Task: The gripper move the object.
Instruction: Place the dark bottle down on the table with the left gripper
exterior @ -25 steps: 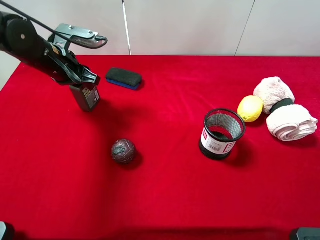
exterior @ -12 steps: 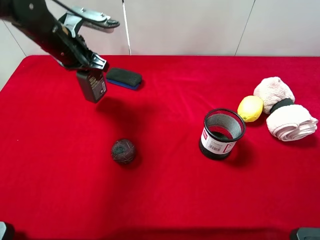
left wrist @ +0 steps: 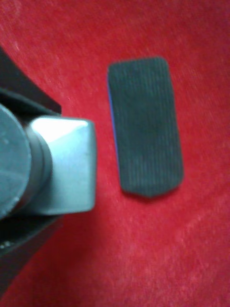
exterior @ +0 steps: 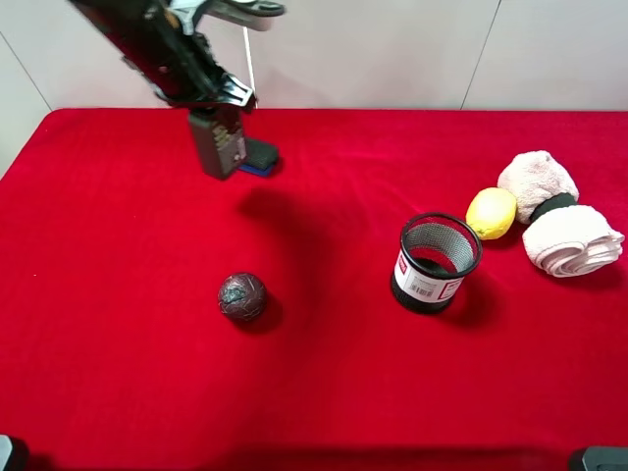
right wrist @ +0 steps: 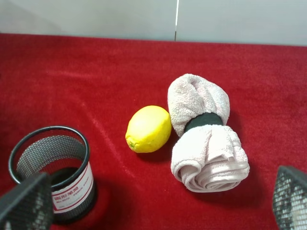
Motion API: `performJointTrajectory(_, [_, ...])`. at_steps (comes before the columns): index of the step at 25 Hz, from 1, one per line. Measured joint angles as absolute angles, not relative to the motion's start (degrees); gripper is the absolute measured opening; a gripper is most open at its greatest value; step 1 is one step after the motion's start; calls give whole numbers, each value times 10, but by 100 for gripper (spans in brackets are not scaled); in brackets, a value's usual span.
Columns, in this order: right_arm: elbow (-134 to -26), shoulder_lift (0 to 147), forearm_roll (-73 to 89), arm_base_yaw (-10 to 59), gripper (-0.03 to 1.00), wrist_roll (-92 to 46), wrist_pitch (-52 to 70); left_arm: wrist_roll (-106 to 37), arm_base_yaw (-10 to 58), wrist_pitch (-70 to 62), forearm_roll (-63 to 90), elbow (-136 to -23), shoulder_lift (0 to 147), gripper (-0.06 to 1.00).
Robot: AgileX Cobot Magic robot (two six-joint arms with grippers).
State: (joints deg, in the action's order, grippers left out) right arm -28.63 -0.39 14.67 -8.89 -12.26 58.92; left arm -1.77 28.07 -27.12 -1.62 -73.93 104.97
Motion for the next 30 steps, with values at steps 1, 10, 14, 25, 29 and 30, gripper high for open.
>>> performJointTrajectory(1, [-286,-4,147,-89,69,-123,589,-18,290,-277,-16,-754,1060,41])
performJointTrajectory(10, [-286,-4,147,-89,69,-123,589,-19,366,-322,-11,-886,1138,41])
performJointTrajectory(14, [-286,-4,147,-89,69,-123,589,-31,394,-354,-10,-947,1174,41])
performJointTrajectory(25, [-286,-4,147,-89,69,-123,589,-62,454,-390,5,-1051,1247,41])
performJointTrajectory(29, [-286,-4,147,-89,69,-123,589,-67,465,-389,13,-1054,1258,41])
performJointTrajectory(30, [-286,-4,147,-89,69,-123,589,-68,467,-389,13,-1054,1261,41])
